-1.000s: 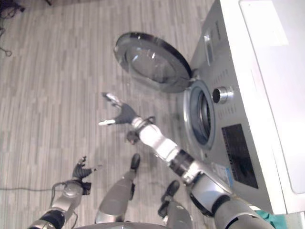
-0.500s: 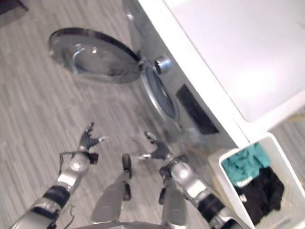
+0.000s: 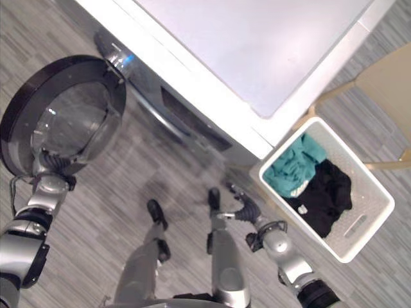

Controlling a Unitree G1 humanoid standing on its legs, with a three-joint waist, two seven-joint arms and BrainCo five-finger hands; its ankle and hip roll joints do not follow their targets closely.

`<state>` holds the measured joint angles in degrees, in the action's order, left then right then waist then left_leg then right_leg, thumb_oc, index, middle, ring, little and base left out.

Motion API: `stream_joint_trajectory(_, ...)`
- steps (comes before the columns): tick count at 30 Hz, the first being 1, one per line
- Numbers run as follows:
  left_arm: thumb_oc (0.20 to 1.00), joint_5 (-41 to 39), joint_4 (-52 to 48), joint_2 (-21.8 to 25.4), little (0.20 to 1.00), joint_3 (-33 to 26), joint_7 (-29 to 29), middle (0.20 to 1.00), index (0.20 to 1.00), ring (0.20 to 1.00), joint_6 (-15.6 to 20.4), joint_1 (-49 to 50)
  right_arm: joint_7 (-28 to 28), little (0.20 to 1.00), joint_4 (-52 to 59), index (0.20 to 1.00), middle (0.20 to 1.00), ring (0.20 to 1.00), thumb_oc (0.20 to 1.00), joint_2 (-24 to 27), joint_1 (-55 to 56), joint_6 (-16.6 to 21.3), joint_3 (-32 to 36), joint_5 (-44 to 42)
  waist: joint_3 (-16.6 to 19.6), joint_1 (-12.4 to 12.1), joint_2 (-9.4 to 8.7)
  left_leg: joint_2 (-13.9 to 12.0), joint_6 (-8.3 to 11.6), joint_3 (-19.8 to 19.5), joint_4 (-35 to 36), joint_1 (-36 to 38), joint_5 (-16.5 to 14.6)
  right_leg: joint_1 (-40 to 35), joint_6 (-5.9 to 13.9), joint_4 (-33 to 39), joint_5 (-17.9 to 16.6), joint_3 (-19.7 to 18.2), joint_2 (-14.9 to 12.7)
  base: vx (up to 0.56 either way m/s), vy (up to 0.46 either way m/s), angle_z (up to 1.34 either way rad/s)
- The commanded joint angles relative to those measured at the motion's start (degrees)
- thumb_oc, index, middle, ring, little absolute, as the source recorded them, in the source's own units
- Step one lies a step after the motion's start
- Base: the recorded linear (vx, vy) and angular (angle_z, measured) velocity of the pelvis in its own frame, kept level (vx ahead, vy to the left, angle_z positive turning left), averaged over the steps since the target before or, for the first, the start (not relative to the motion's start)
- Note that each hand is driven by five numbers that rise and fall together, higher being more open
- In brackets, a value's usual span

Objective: Grab the laundry basket,head to the washer,open it,put in the laundry and shut it.

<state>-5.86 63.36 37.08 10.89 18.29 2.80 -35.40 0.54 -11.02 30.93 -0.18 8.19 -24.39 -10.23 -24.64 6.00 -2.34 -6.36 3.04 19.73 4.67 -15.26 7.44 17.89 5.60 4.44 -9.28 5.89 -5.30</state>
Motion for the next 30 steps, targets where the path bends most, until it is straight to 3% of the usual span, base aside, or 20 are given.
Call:
stream_joint_trajectory(1,1.000,4.5,2.1,8.5,1.000,-0.2,0.7,1.000,1.000,1.000,0.5,-3.9,-1.8,1.000,5.2,1.000,1.000,1.000,1.000,-0.5,0.6,4.0,2.1,-4.4,0.2,-1.2,-2.39,3.8,0.57,-4.9,0.3,-0.9,-3.9,1.3,4.11,-5.7,7.2,4.9,-1.8,0.02,0.047,0.09)
stream_joint_trajectory(8,1.000,6.9,1.8,14.2,1.000,-1.8,0.7,1.000,1.000,1.000,0.2,-2.8,-2.7,1.000,6.5,1.000,1.000,1.000,1.000,-0.7,1.1,4.6,2.3,-5.4,0.2,-1.4,-2.70,3.6,0.50,-4.0,0.3,0.5,-4.5,0.5,4.32,-5.5,6.8,4.4,-1.7,0.00,0.012,0.07)
stream_joint_trajectory(10,1.000,6.9,1.2,14.4,1.000,-2.3,0.8,1.000,1.000,1.000,0.1,-2.5,-2.7,1.000,6.8,1.000,1.000,1.000,1.000,-0.7,1.1,4.6,2.3,-5.3,0.0,-1.5,-3.00,3.7,0.10,-3.2,0.3,0.1,-3.2,1.0,3.87,-5.5,5.6,4.6,-1.8,-0.09,-0.017,-0.02)
stream_joint_trajectory(14,1.000,4.8,-3.5,11.9,1.000,-4.3,1.2,1.000,1.000,1.000,1.1,1.1,-2.5,1.000,6.4,1.000,1.000,1.000,1.000,-1.7,0.6,4.2,2.1,-4.8,0.8,-1.8,-3.14,3.6,0.11,-2.3,0.3,1.4,-3.7,0.2,3.79,-5.2,5.6,4.0,-1.7,-0.02,-0.026,-0.09)
stream_joint_trajectory(15,1.000,4.6,-5.0,10.3,1.000,-4.4,1.0,1.000,1.000,1.000,1.6,2.7,-2.3,1.000,6.3,1.000,1.000,1.000,1.000,-2.0,0.1,4.0,2.2,-4.6,1.2,-1.8,-3.15,3.6,0.12,-2.0,0.3,1.9,-3.8,0.0,3.74,-5.2,5.7,3.7,-1.6,0.05,-0.039,-0.14)
stream_joint_trajectory(16,1.000,3.7,-12.0,4.1,1.000,-5.2,0.0,1.000,1.000,1.000,2.6,10.8,-1.8,1.000,6.1,1.000,1.000,1.000,1.000,-2.7,-0.3,3.6,3.2,-3.3,3.2,-1.9,-2.79,3.7,-0.09,-1.2,0.3,3.7,-4.5,-1.2,3.69,-5.3,6.1,3.1,-1.5,0.05,-0.039,-0.13)
stream_joint_trajectory(17,1.000,3.7,-12.1,4.1,1.000,-5.3,0.0,1.000,1.000,1.000,2.6,11.0,-1.8,1.000,6.2,1.000,1.000,1.000,1.000,-2.6,-0.3,3.5,3.2,-3.3,3.2,-1.9,-2.77,3.7,-0.09,-1.1,0.3,3.7,-4.6,-1.3,3.69,-5.3,6.1,3.1,-1.5,0.08,-0.031,-0.21)
stream_joint_trajectory(21,1.000,3.7,-15.5,-7.2,1.000,-5.3,-2.3,1.000,1.000,1.000,2.4,22.2,-0.7,1.000,6.5,1.000,1.000,1.000,1.000,-3.4,0.0,2.4,6.6,1.2,7.0,-0.6,-1.68,4.5,-0.93,1.9,0.3,8.9,-6.5,-4.2,3.72,-6.2,7.2,0.8,-1.0,0.12,0.030,-0.28)
stream_joint_trajectory(26,1.000,4.3,-12.8,-13.8,1.000,-5.6,-4.0,1.000,1.000,1.000,1.9,30.1,-0.1,1.000,8.7,1.000,1.000,1.000,1.000,-2.3,-0.6,1.8,8.7,6.4,8.7,0.4,-0.37,4.4,-1.82,6.7,-0.8,14.1,-8.4,-6.1,3.95,-7.9,7.9,-1.1,-0.6,0.09,0.026,-0.83)
stream_joint_trajectory(27,1.000,4.0,-10.8,-15.6,1.000,-6.0,-4.8,1.000,1.000,1.000,1.4,32.1,-0.3,1.000,9.2,1.000,1.000,1.000,1.000,-2.0,-1.7,1.9,8.3,8.3,9.2,-0.5,0.72,3.3,-1.33,8.6,-0.8,16.6,-9.7,-6.5,4.56,-10.8,9.0,3.9,-1.9,0.08,-0.010,-0.74)
stream_joint_trajectory(28,1.000,4.0,-10.8,-15.7,1.000,-6.0,-4.8,1.000,1.000,1.000,1.4,32.2,-0.2,1.000,9.3,1.000,1.000,1.000,1.000,-2.0,-1.6,1.9,8.3,8.3,9.1,-0.5,0.78,3.3,-1.30,8.6,-0.8,16.7,-9.7,-6.6,4.57,-11.0,9.1,3.9,-1.8,0.07,-0.095,-1.16)
stream_joint_trajectory(30,1.000,5.1,-9.6,-16.8,1.000,-5.1,-6.2,1.000,1.000,1.000,1.2,34.5,0.0,1.000,9.5,1.000,1.000,1.000,1.000,-1.5,-2.4,2.2,8.0,10.9,10.7,-1.8,1.50,1.6,-0.29,11.1,-1.1,17.3,-9.1,-8.6,3.42,-12.4,10.4,15.7,-5.5,0.04,-0.260,-1.71)
